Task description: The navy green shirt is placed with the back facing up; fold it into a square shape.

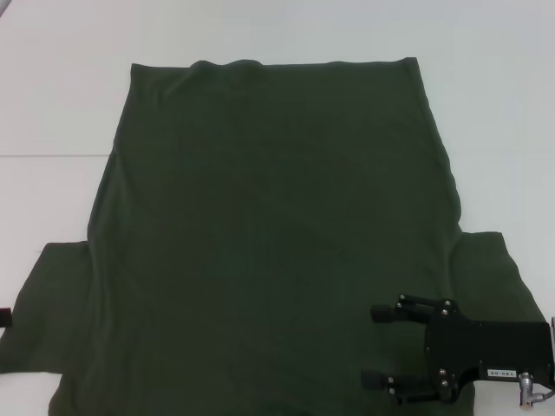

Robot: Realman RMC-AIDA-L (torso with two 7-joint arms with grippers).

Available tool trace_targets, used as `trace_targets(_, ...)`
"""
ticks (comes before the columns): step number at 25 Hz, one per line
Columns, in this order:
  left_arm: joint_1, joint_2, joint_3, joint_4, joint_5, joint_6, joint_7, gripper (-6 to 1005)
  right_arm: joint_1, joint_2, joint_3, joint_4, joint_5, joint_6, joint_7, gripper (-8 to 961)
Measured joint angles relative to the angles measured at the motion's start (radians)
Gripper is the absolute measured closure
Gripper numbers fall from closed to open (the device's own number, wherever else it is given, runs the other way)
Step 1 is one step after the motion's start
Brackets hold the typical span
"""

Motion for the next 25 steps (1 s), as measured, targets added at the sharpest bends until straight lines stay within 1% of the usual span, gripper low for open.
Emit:
trace_targets(4,-0.023,0.005,0.020,-0.020,0.041,-0.052,-0.012,172,-0.001,0.000,0.001,-0.001,0.000,0.006,0.000,37)
trace_targets(7,-0.040,0.011,0.032,-0.064,0.064,-0.098,-0.020,172,-0.001,0.001,0.005,-0.001,0.000,0.007,0.000,37)
trace_targets(10,-0.044,0.012,0.036,-0.084,0.073,-0.117,-0.020,172,-0.002,0.000,0.007,-0.001,0.000,0.006,0.000,37)
trace_targets(16,-0.039,0.002,0.087,-0.110,0.093,-0.187,-0.023,172,-0.004,0.000,0.008,-0.001,0.000,0.006,0.000,37)
trace_targets(20,-0.038,-0.002,0.121,-0.148,0.110,-0.228,-0.029,172,-0.005,-0.001,0.008,-0.001,0.000,0.004,0.002,37)
trace_targets(25,-0.043,-0.004,0.136,-0.177,0.121,-0.249,-0.032,172,-0.007,-0.001,0.009,-0.001,0.000,0.000,0.005,37)
